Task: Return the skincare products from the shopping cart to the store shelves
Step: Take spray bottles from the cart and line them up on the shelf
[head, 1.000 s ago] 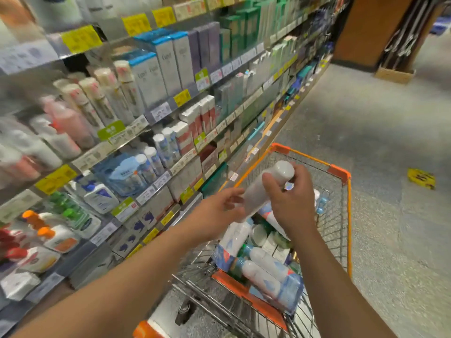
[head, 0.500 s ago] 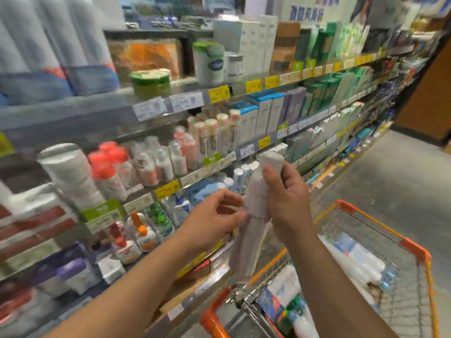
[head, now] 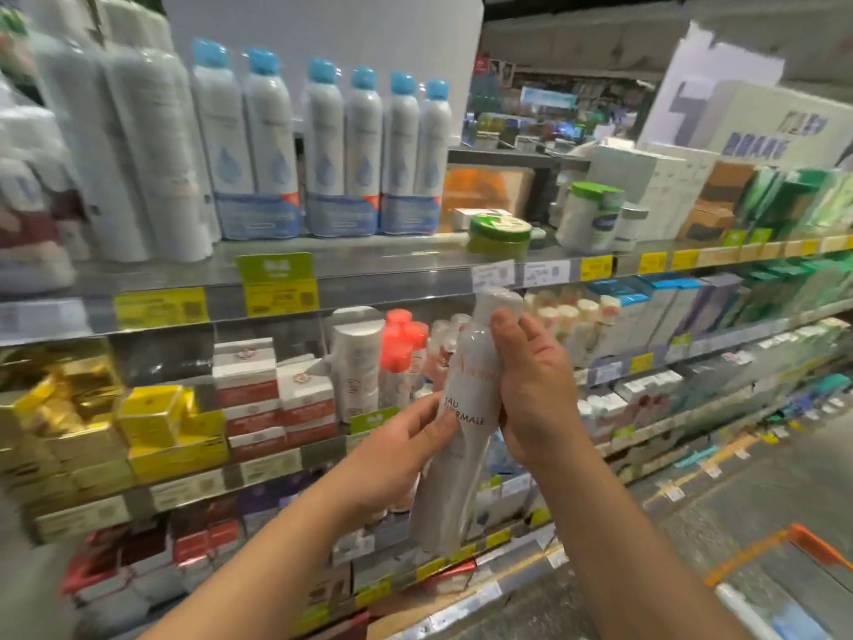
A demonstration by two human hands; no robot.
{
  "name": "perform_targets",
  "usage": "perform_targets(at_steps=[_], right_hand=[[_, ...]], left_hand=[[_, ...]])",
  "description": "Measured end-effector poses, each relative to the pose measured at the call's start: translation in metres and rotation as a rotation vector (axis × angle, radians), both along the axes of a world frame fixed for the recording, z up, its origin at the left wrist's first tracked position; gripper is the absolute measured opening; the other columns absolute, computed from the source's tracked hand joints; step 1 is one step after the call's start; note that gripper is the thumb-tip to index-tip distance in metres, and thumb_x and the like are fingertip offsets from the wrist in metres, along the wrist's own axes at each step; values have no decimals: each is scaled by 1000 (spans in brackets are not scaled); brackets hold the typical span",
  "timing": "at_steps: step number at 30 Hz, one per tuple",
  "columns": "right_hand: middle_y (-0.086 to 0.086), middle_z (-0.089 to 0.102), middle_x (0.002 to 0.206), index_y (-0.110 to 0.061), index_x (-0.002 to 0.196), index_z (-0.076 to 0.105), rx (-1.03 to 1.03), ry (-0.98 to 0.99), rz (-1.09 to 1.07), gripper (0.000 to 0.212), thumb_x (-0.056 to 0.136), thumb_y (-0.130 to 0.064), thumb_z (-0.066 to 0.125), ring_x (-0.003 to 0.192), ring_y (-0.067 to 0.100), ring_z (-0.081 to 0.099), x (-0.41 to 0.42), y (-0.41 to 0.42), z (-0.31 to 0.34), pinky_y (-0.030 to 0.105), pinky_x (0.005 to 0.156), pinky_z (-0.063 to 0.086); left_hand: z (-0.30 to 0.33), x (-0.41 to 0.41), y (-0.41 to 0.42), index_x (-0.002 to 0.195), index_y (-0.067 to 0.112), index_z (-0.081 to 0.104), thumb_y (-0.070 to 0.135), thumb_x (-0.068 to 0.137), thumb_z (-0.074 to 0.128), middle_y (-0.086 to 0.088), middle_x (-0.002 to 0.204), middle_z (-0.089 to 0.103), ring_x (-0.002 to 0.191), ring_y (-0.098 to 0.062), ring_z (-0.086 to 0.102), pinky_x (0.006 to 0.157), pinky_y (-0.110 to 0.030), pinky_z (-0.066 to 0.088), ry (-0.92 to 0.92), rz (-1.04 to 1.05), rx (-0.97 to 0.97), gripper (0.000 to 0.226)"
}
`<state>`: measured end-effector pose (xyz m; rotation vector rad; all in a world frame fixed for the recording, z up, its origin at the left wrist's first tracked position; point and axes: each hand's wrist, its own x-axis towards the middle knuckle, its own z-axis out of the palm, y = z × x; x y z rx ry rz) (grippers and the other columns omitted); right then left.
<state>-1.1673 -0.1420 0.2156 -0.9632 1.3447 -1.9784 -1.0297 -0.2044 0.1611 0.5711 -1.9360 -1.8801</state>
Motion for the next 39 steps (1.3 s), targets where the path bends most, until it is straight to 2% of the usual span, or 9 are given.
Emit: perform_targets(at_steps=[4, 9, 12, 15, 19, 25, 28, 34, 39], right_hand=[[15, 69, 89, -17, 96, 72, -14, 24, 20, 36, 86, -51, 70, 79, 31, 65, 32, -29, 10, 49, 73, 56], [18, 70, 92, 2, 112, 66, -35, -10, 77, 53, 90, -46, 62, 77, 27, 66, 71, -56, 25, 37, 66, 58], [9, 76, 94, -2, 111, 69, -40, 43, 128, 50, 91, -47, 62, 79, 19, 69, 86, -72, 37, 34, 68, 58], [8, 77, 109, -15, 110, 74, -17, 76, 203, 45, 91, -54, 62, 95, 22, 71, 95, -89, 46, 47, 86, 57], [3, 76, 114, -28, 114, 74, 16, 139, 261, 43, 95, -59, 50, 108, 22, 70, 104, -109, 41, 46, 91, 55], [6, 75, 114, -22, 122, 64, 19, 272, 432, 26, 110, -18, 42, 100, 29, 73, 121, -131, 30, 45, 84, 60], [-2, 73, 114, -27, 126, 61, 54, 390, 560, 29, 105, -10, 52, 102, 23, 71, 127, -141, 33, 43, 87, 60], [-20, 66, 115, -51, 135, 46, 101, 680, 627, 67, 81, -40, 84, 106, 9, 67, 143, -159, 49, 35, 90, 61], [-14, 71, 99, -38, 121, 58, -62, 597, 513, 54, 80, -20, 88, 92, 6, 70, 163, -173, 66, 22, 76, 58]], left_hand=[[5, 40, -21, 135, 39, 56, 46, 89, 76, 19, 123, 71, 115, -3, 66, 98, -31, 55, 3, 41, -30, 50], [16, 78, -50, 132, 29, 61, 25, 86, 81, 10, 118, 74, 110, -9, 70, 91, -28, 56, 37, 124, -102, 51], [23, 93, -63, 126, 26, 66, 22, 79, 88, 3, 114, 76, 108, -16, 72, 91, -33, 58, 87, 223, -118, 52], [33, 106, -72, 125, 27, 67, 22, 76, 90, 3, 115, 76, 109, -17, 71, 98, -45, 57, 107, 316, -162, 54], [52, 125, -84, 118, 32, 69, 14, 79, 87, 9, 109, 77, 103, -10, 72, 91, -36, 59, 138, 457, -209, 47], [89, 157, -101, 121, 26, 69, 17, 79, 83, 1, 109, 78, 103, -17, 73, 91, -41, 59, 218, 577, -204, 45], [104, 171, -108, 119, 21, 71, 26, 75, 82, -3, 109, 78, 104, -22, 74, 91, -43, 59, 269, 626, -222, 46], [125, 180, -118, 116, 17, 71, 23, 73, 81, -6, 106, 78, 101, -23, 75, 87, -42, 60, 331, 716, -257, 44], [141, 184, -126, 121, 26, 70, 29, 78, 82, -2, 111, 77, 109, -23, 72, 100, -54, 54, 278, 738, -329, 45]])
